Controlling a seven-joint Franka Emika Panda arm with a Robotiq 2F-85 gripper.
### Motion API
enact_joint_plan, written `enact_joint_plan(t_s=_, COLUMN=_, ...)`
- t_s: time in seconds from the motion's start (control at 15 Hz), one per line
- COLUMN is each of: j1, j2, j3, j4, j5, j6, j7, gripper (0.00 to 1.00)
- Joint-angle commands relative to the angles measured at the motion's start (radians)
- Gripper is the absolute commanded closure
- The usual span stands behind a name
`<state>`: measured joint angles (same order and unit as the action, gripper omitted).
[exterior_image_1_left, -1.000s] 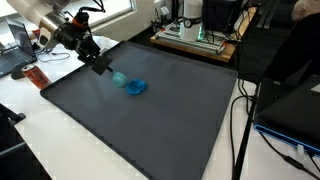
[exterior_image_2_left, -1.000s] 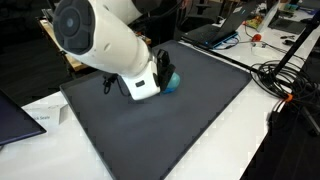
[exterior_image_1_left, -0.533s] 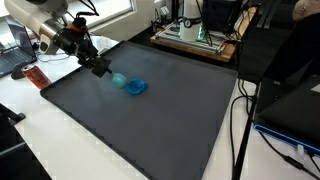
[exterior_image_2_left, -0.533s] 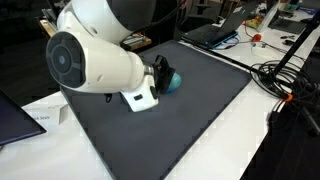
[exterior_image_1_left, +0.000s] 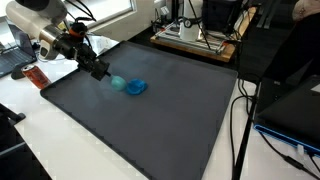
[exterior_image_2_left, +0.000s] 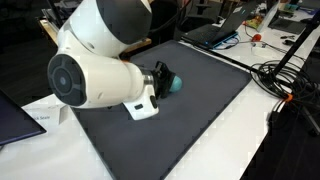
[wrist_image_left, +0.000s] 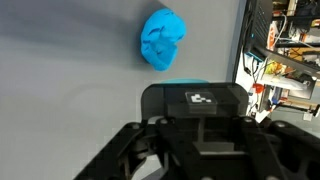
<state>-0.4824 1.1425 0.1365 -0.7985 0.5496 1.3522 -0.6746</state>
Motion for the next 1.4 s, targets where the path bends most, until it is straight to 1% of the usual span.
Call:
enact_joint_plan(t_s=0.0, j1=-0.006, j2=-0.008, j3=0.004, j4=0.025, j5=0.014, j6=-0.011, j7=0.038, gripper=0.78)
enact_joint_plan(t_s=0.47, j1=0.029, j2=-0.133, j3=-0.04, j4=-0.075, j5=-0.027, j6=0.075, j7=0.106, gripper=0.78)
enact_joint_plan(t_s=0.73, j1=0.079, j2=-0.228, j3=-0.085, j4=-0.167, j5=-0.06, j6=0.145, j7=0.173, gripper=0.78)
enact_joint_plan(t_s=0.93, j1=0.127, j2=-0.306, j3=-0.117, j4=-0.266, j5=-0.097, j6=0.205, j7=0.219, gripper=0.78)
enact_joint_plan(t_s=1.33, j1=0.23, j2=-0.474, j3=-0.175, j4=-0.517, j5=-0.176, j6=0.352, j7=0.329, gripper=0.78)
